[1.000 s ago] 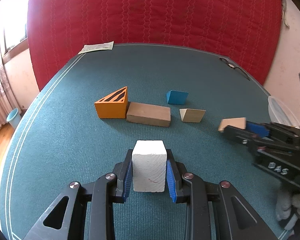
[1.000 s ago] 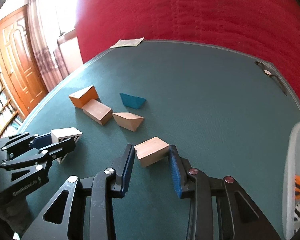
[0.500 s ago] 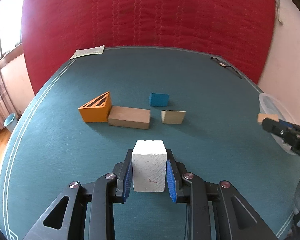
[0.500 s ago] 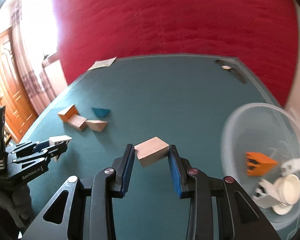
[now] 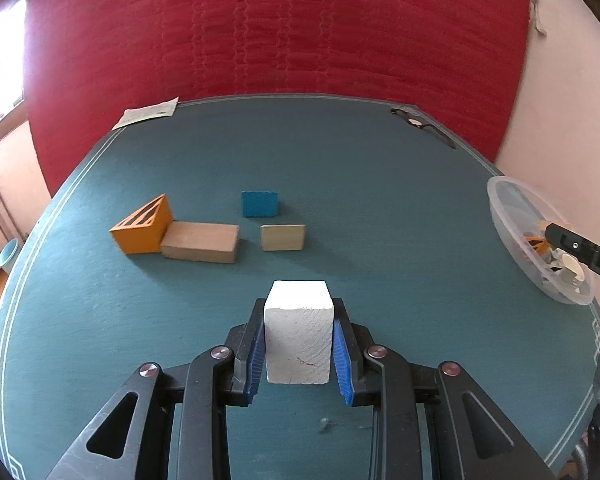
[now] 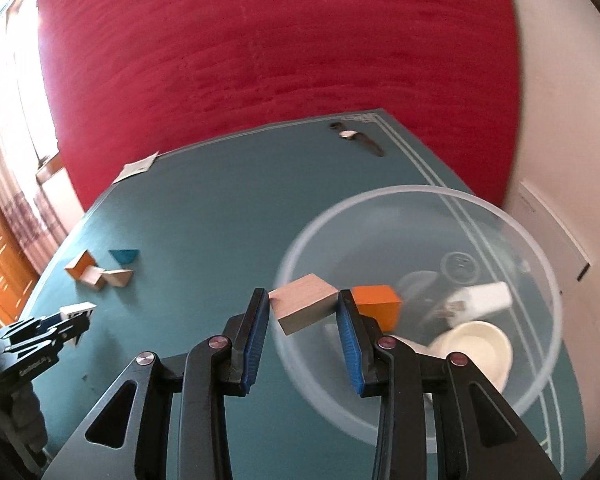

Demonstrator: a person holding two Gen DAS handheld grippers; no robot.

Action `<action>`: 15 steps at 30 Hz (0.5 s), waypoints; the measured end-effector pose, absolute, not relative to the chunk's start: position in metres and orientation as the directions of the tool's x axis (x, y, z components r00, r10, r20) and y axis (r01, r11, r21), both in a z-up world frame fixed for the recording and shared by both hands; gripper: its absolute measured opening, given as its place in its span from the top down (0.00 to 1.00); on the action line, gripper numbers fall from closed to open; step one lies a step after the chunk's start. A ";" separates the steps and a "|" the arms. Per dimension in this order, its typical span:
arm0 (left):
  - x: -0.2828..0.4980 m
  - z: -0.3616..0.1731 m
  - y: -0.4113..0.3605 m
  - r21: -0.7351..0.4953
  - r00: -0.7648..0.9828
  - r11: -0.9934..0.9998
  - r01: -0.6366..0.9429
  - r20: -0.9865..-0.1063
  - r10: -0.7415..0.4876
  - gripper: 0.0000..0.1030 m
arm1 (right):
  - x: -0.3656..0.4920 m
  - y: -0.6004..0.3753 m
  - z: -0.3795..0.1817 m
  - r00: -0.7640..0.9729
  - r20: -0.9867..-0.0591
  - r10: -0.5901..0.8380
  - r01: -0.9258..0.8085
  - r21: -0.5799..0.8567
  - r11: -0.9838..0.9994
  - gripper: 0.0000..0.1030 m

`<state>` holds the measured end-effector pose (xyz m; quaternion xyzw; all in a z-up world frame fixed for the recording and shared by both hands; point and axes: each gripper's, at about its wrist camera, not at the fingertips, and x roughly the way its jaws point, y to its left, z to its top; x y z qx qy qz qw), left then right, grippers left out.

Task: Organize rigid objects
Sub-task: 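Lower the beige triangular block into the basin with the right gripper while the left carries the white block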

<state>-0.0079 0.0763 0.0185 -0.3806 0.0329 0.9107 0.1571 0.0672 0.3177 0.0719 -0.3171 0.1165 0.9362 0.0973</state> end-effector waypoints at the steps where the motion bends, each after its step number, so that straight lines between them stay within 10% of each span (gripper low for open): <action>1: -0.008 0.020 0.079 -0.059 -0.662 -0.947 -0.317 -0.702 0.265 0.70 | 0.069 0.321 0.071 -0.779 -0.617 0.116 -0.266 0.156 -0.951 0.65; 15: -0.005 0.032 0.125 -0.040 -0.652 -0.910 -0.413 -0.685 0.326 0.70 | 0.090 0.363 0.064 -0.767 -0.621 0.162 -0.362 0.211 -0.908 0.62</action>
